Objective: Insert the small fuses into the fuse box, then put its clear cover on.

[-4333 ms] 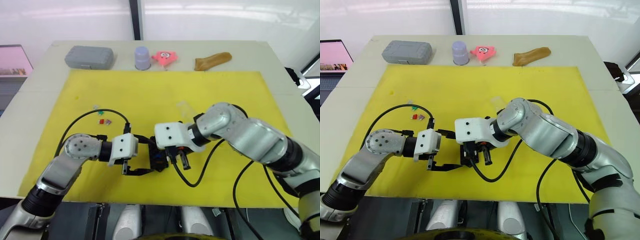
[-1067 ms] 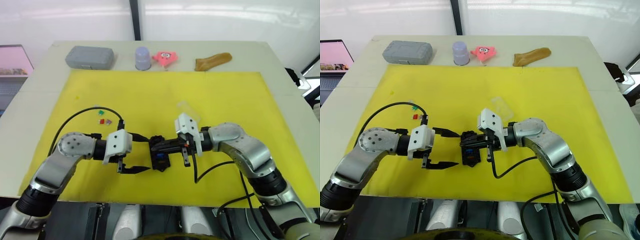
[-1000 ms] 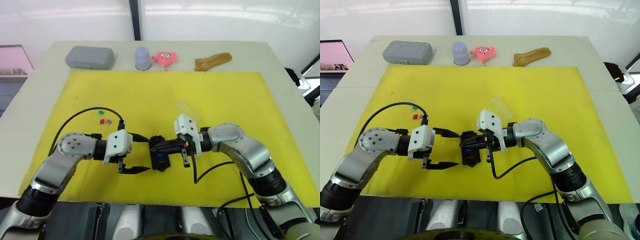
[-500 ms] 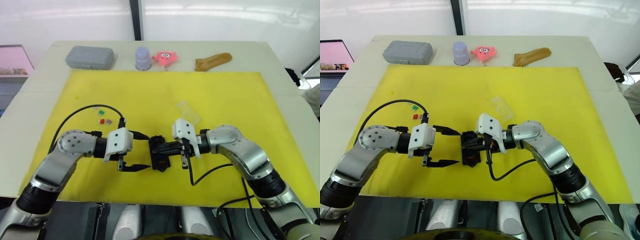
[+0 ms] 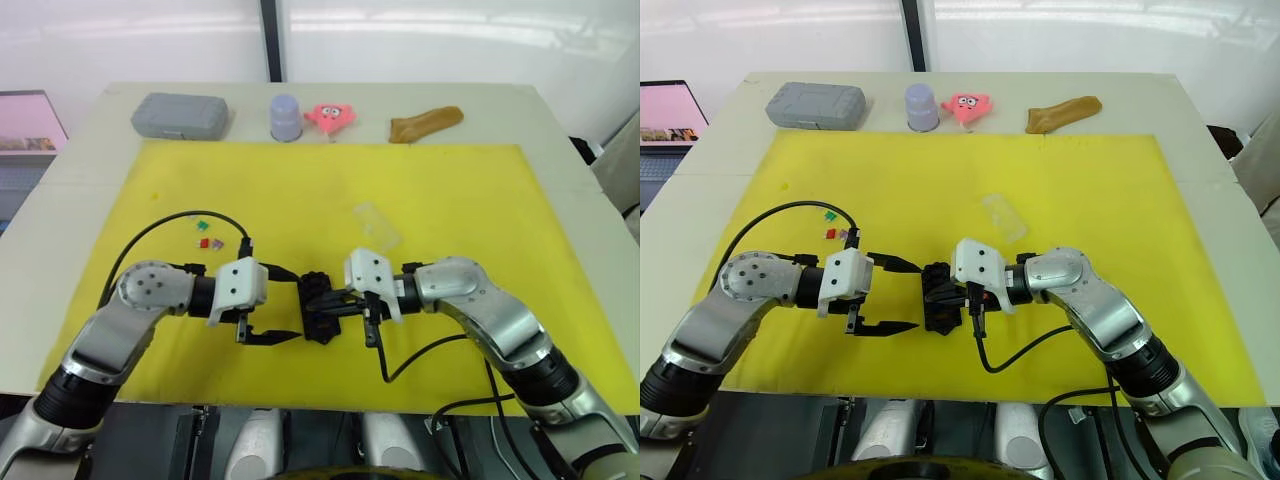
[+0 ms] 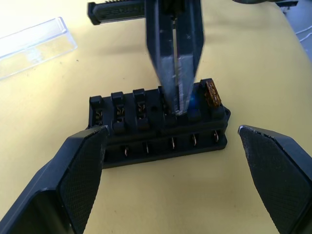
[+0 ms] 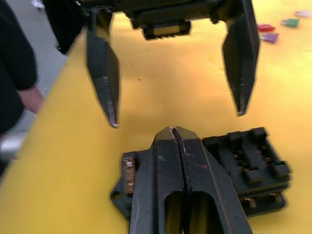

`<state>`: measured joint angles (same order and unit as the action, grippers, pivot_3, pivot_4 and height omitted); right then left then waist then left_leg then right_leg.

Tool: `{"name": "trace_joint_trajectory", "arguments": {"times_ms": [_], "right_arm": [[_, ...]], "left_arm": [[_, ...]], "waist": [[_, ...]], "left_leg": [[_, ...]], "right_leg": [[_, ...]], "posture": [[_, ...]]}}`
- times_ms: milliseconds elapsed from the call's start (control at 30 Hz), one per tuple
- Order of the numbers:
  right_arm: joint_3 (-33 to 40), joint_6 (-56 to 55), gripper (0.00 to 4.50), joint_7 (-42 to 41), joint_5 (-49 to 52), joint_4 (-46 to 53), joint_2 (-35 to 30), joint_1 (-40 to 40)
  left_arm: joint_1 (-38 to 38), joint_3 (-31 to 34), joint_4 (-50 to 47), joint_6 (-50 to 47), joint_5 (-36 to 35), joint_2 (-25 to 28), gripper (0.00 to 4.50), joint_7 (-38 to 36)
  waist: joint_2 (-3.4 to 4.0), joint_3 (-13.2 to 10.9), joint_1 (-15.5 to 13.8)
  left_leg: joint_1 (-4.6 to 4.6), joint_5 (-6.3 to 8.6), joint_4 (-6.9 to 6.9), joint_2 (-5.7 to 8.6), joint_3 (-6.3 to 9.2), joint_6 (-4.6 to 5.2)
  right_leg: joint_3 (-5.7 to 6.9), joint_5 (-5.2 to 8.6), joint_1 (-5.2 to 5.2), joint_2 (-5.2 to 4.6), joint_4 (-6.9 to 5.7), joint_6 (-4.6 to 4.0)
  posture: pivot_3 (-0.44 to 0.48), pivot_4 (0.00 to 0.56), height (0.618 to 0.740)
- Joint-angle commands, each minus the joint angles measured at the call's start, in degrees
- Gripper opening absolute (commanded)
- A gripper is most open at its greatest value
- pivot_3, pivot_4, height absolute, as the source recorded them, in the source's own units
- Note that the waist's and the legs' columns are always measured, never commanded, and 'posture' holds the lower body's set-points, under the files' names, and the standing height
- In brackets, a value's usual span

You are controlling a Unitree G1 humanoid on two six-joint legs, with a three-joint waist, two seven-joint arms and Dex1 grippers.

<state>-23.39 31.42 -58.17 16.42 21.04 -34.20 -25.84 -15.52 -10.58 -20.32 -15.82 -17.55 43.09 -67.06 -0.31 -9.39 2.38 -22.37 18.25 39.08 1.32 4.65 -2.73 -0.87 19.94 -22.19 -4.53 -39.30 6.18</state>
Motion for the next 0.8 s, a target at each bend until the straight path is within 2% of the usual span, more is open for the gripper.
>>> {"name": "trace_joint_trajectory", "arguments": {"times_ms": [33,400,800], "right_arm": [[-2.8,1.2,0.03,0.3,-2.7,-2.1,-1.0,2.3],[-0.6,0.0,0.03,-0.6,-0.7,1.2,-1.0,2.1],[-1.7,-0.7,0.03,-0.7,-1.5,1.6,-1.0,2.1]], "left_arm": [[0.0,-0.4,-1.4,0.1,-0.1,0.1,4.50,0.0],[-1.2,0.0,0.7,0.7,-0.1,0.6,4.50,-1.1],[-1.7,-0.2,0.4,-0.2,-0.5,0.4,4.50,-0.8]], "waist": [[0.00,0.0,0.0],[0.00,0.0,0.0],[0.00,0.0,0.0]], "left_leg": [[0.01,0.00,0.00,0.00,0.00,0.00],[0.02,0.00,0.00,0.00,0.00,0.00],[0.02,0.00,0.00,0.00,0.00,0.00]], "right_leg": [[0.00,0.00,0.02,0.00,0.00,0.00],[0.00,0.00,0.02,0.00,0.00,0.00],[0.00,0.00,0.02,0.00,0.00,0.00]], "posture": [[0.000,0.150,0.740],[0.000,0.150,0.740],[0.000,0.150,0.740]]}}
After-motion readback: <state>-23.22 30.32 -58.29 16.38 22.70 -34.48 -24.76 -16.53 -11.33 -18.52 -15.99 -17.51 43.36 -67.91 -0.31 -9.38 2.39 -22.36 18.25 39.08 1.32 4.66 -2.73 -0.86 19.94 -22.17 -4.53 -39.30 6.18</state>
